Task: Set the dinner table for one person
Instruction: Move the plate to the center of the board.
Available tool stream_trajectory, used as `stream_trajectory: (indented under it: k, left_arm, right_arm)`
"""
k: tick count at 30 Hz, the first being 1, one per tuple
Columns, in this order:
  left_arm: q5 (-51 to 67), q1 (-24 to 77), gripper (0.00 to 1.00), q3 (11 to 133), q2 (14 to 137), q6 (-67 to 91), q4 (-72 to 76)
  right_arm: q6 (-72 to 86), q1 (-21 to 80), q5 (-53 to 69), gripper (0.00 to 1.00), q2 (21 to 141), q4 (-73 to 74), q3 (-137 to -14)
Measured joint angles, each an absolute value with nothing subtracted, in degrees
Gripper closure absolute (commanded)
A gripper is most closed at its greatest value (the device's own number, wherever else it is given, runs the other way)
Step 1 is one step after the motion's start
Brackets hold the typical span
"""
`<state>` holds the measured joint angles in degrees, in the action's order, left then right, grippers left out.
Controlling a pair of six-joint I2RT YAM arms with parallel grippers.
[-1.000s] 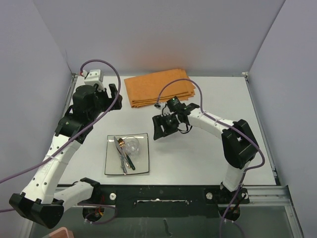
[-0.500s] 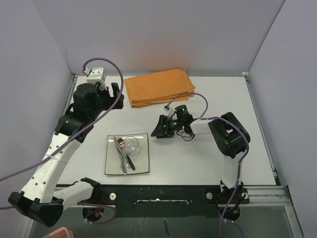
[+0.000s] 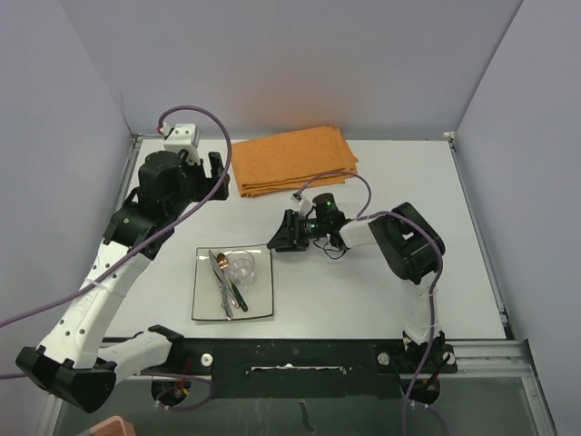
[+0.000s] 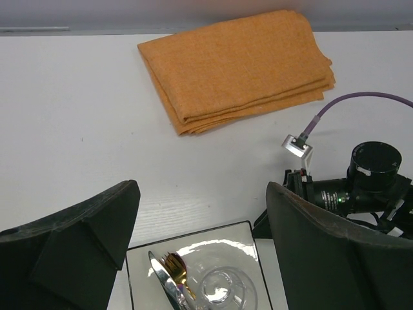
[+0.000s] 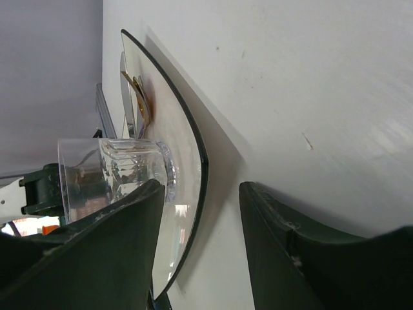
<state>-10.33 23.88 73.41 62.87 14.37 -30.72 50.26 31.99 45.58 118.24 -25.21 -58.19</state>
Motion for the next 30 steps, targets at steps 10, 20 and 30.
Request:
stream_trajectory:
  k: [10, 20, 30]
  left_arm:
    - [-10.57, 23.97, 0.21, 74.04, 62.85, 14.31, -30.89]
    - [-10.81, 23.97, 0.21, 74.08, 62.74, 14.31, -31.14]
    - [-11.18, 23.97, 0.21, 75.90, 62.57, 14.28, -31.33]
  right_arm:
    - [49.21, 35.48, 45.58, 0.57, 119.94, -23.75, -60.99]
    - [48.42, 35.55, 46.98, 1.00, 121.84, -20.56, -61.89]
    - [46.48, 34.06, 45.63, 1.00, 118.83, -17.26, -59.27]
